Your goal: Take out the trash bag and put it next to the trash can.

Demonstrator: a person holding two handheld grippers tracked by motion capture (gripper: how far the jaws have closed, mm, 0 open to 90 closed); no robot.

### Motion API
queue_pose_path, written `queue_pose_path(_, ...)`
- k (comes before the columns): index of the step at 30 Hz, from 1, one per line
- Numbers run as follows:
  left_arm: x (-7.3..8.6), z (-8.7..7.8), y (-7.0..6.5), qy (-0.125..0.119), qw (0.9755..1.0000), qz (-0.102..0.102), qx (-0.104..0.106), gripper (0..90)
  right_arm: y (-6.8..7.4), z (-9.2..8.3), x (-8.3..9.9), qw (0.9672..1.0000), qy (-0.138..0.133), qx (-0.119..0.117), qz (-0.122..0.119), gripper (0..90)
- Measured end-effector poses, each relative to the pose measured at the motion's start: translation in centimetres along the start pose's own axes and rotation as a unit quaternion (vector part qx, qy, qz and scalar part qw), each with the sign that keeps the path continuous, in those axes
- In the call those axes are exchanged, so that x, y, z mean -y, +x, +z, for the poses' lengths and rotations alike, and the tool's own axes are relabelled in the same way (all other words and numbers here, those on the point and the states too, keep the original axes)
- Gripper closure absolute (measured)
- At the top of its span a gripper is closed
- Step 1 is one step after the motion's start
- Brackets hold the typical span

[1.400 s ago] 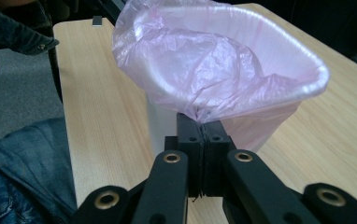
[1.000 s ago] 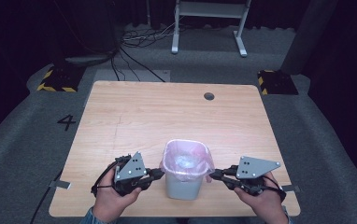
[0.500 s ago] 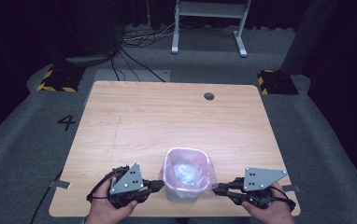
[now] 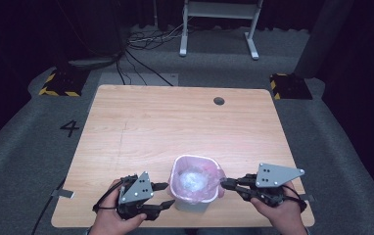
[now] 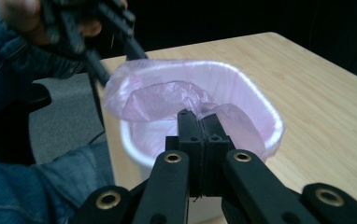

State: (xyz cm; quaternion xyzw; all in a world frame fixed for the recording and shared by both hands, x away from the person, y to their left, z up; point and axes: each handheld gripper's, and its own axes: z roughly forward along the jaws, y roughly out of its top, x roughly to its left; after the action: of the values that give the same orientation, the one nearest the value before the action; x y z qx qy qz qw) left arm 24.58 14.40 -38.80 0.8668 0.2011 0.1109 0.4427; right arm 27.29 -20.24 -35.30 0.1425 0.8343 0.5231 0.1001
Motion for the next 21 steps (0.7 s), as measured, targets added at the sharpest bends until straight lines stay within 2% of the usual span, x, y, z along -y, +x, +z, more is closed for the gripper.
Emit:
queue_pose_path(2, 0.5, 0.6, 0.1, 0.002, 1.0, -0.002, -0.005, 41.9, -0.3, 0.6, -0.2, 1.0, -0.004, 0.004, 0.002, 89.8)
queue_pose_path(4, 0.7, 1.1, 0.2, 0.0, 1.0, -0.003, -0.004, 43.8, -0.7, 1.2, -0.4, 0.9999, -0.007, 0.004, 0.007, 89.8)
queue_pose_path(7, 0.6, 1.3, 0.3, -0.005, 0.9999, 0.0, 0.015, 61.7, -1.1, 2.2, -0.3, 0.9999, -0.005, 0.004, 0.015, 89.8)
queue_pose_path(9, 0.6, 1.2, 0.4, -0.009, 0.9997, 0.007, 0.02, 80.7, -1.3, 2.8, -0.2, 0.9998, 0.0, 0.001, 0.017, 89.7)
queue_pose_path(10, 0.6, 1.2, 0.4, -0.01, 0.9997, 0.008, 0.019, 87.0, -1.4, 3.2, -0.1, 0.9998, 0.003, 0.0, 0.018, 89.7)
queue_pose_path(11, 0.6, 1.0, 0.4, -0.01, 0.9998, 0.009, 0.015, 89.2, -1.4, 3.4, -0.1, 0.9998, 0.005, 0.0, 0.019, 89.7)
queue_pose_path(15, 0.2, 0.2, 0.2, -0.02, 0.9997, 0.014, 0.007, 89.7, -1.4, 4.1, 0.3, 0.9997, 0.017, -0.001, 0.016, 89.7)
queue_pose_path(17, 0.1, -0.4, 0.3, -0.026, 0.9995, 0.013, 0.013, 89.7, -1.5, 4.2, 0.6, 0.9996, 0.02, -0.003, 0.02, 89.7)
queue_pose_path(21, -0.3, -1.5, 1.0, -0.061, 0.9976, 0.009, 0.032, 89.7, -1.6, 4.3, 0.9, 0.9994, 0.029, 0.0, 0.019, 89.7)
